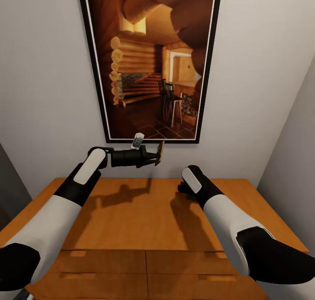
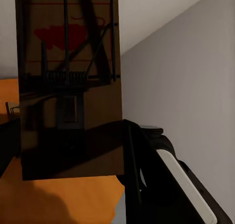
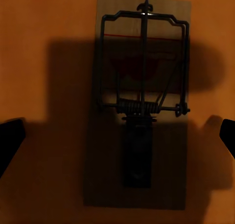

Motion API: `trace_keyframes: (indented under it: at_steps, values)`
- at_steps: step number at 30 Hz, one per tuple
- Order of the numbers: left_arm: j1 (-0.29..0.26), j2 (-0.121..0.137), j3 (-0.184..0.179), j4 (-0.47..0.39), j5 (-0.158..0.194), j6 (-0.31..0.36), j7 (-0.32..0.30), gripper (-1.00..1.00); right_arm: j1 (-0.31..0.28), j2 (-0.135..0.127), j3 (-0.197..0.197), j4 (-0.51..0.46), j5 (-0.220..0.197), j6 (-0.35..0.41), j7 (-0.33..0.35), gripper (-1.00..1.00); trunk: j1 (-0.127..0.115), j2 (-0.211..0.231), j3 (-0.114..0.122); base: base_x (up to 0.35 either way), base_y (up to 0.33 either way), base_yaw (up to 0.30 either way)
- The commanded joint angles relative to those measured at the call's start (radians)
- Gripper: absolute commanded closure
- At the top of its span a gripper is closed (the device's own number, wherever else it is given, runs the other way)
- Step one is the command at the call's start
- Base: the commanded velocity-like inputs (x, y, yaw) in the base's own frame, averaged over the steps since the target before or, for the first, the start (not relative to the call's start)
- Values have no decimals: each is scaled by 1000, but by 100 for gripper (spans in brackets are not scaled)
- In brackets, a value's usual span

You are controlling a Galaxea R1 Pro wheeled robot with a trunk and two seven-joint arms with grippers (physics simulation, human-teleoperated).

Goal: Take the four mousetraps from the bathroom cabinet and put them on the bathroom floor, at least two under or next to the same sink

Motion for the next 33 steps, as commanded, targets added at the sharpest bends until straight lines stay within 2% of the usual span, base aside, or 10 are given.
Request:
trace_keyframes:
  at_steps: [1,2,3,33]
  values:
    - [-1,1,-2,0,-11,0,-11,100,0,0,3,27,-6,4,-8,-100,0,0,-1,0,0,0]
    - [-1,1,-2,0,-11,0,-11,100,0,0,3,27,-6,4,-8,-100,0,0,-1,0,0,0]
    - [-1,1,-2,0,-11,0,-11,100,0,0,3,28,-6,4,-8,100,0,0,-1,0,0,0]
    - [-1,1,-2,-3,-11,1,-11,100,0,0,3,28,-7,-2,-8,100,0,0,-1,0,0,0]
